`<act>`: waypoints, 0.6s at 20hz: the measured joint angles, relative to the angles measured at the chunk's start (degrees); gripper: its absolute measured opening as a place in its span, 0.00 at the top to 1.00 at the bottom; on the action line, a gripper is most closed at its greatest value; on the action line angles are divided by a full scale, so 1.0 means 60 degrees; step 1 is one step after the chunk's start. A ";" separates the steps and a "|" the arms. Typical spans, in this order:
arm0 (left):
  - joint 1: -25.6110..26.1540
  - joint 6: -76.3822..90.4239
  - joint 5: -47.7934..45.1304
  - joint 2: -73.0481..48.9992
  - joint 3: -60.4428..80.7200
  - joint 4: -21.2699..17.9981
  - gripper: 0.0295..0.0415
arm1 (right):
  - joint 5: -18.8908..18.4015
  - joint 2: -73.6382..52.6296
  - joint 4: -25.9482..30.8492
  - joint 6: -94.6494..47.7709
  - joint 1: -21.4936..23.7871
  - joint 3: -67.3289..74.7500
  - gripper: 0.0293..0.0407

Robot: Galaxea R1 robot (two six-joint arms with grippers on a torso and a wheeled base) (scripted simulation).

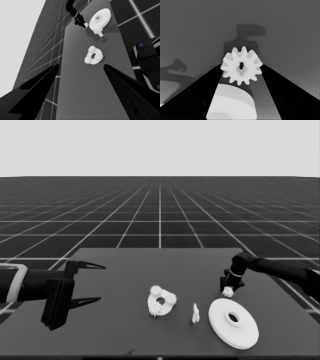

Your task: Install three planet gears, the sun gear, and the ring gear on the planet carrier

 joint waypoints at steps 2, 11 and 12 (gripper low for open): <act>0.0000 0.0000 0.0000 0.0000 0.0000 0.0000 0.25 | 0.0000 0.0000 0.0000 0.0000 0.0002 -0.0001 0.84; 0.0000 0.0000 0.0000 0.0000 0.0000 0.0000 0.25 | -0.2962 -0.0922 0.1763 0.0653 0.3443 0.1790 0.84; 0.0000 0.0000 0.0000 0.0000 0.0000 0.0000 0.25 | -0.3014 -0.0897 0.1801 0.0632 0.3507 0.1737 0.84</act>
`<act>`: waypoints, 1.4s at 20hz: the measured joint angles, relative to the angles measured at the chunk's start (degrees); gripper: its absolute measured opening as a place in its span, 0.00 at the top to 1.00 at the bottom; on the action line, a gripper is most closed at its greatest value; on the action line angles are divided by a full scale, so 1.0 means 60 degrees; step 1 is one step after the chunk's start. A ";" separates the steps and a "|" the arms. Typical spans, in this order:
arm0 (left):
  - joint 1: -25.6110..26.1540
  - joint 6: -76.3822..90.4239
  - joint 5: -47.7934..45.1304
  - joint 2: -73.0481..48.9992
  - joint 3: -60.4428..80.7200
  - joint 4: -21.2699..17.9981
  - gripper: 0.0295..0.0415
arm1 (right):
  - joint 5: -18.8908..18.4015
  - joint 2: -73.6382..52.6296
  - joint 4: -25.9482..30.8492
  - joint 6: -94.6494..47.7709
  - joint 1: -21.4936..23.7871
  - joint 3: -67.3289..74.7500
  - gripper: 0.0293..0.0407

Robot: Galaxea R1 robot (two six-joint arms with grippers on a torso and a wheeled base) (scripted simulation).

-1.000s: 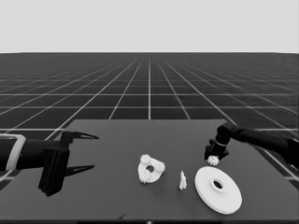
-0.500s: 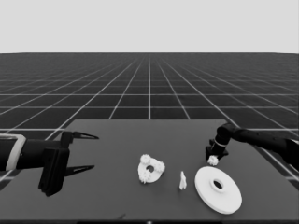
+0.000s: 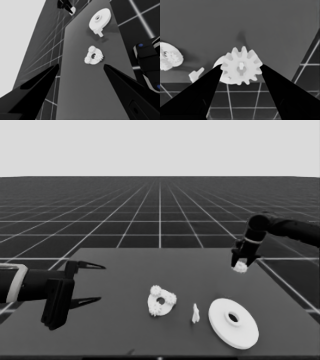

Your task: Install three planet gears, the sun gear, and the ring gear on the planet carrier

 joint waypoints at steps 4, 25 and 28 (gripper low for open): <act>0.0000 0.0000 0.0000 0.0000 0.0000 0.0000 0.25 | 0.0047 0.0386 0.0223 0.4368 0.0094 0.2917 0.83; 0.0000 0.0000 0.0000 0.0000 0.0000 0.0000 0.25 | 0.0953 0.7247 -0.2821 0.7142 -0.3175 -0.0353 0.85; 0.0000 0.0000 0.0000 0.0000 0.0000 0.0000 0.25 | 0.0952 0.7246 -0.2819 0.7402 -0.3196 -0.0353 0.85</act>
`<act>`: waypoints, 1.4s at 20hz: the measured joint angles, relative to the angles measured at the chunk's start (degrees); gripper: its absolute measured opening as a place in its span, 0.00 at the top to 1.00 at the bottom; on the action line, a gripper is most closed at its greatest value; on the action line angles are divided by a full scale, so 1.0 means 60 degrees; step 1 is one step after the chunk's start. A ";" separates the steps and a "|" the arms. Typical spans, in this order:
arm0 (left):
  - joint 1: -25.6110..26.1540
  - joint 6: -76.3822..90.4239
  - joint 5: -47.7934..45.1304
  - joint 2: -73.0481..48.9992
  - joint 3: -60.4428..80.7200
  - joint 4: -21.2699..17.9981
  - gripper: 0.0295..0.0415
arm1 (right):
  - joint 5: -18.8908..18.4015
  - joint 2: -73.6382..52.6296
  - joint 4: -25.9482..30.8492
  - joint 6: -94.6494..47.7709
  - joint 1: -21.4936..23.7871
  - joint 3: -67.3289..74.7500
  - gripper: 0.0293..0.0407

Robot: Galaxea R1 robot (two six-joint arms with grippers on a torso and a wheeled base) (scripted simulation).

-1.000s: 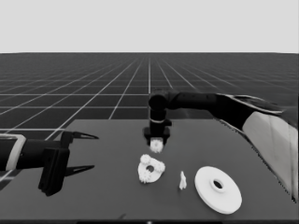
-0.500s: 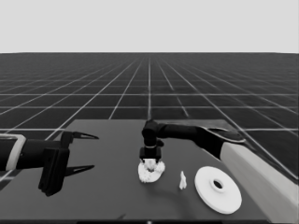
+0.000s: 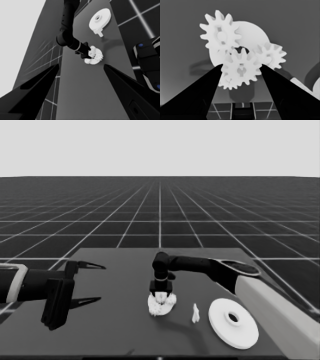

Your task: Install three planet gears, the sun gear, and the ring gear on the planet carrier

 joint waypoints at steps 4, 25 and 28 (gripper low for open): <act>0.0000 0.0000 0.0000 0.0000 0.0000 0.0000 0.25 | 0.0000 0.0001 0.0001 0.0391 -0.0001 0.0001 0.85; 0.0000 0.0000 0.0000 0.0000 0.0000 0.0000 0.25 | 0.0001 0.0001 0.0001 0.2490 -0.0005 0.0000 0.85; 0.0000 0.0000 0.0000 0.0000 0.0000 0.0000 0.25 | 0.0001 -0.0001 0.0000 0.2790 -0.0006 -0.0001 0.85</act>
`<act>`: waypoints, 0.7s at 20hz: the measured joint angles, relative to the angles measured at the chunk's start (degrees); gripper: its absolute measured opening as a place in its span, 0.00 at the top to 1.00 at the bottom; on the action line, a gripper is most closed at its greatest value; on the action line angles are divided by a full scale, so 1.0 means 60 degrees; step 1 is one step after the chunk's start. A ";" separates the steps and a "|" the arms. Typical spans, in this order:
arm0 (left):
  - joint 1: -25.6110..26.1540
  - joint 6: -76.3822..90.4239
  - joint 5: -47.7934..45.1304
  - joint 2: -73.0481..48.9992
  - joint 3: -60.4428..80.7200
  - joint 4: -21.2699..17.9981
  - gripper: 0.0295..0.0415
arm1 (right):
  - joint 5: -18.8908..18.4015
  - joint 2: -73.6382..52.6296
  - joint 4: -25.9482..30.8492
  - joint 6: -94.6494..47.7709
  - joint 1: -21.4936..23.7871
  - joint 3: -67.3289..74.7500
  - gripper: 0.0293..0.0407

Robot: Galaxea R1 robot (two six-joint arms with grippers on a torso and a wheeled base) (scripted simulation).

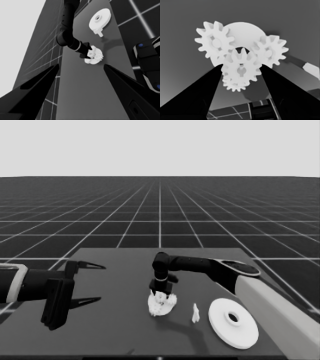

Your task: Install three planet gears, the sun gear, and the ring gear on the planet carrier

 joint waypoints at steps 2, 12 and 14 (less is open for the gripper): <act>0.0000 0.0000 0.0000 0.0000 0.0000 0.0000 0.25 | 0.0000 0.0001 0.0000 0.0200 0.0000 0.0001 0.85; 0.0000 0.0000 0.0000 0.0000 0.0000 0.0000 0.25 | 0.0000 0.0002 0.0000 0.1200 -0.0001 0.0001 0.85; 0.0000 0.0000 0.0000 0.0000 0.0000 0.0000 0.25 | 0.0000 0.0002 0.0000 0.1400 0.0000 0.0001 0.85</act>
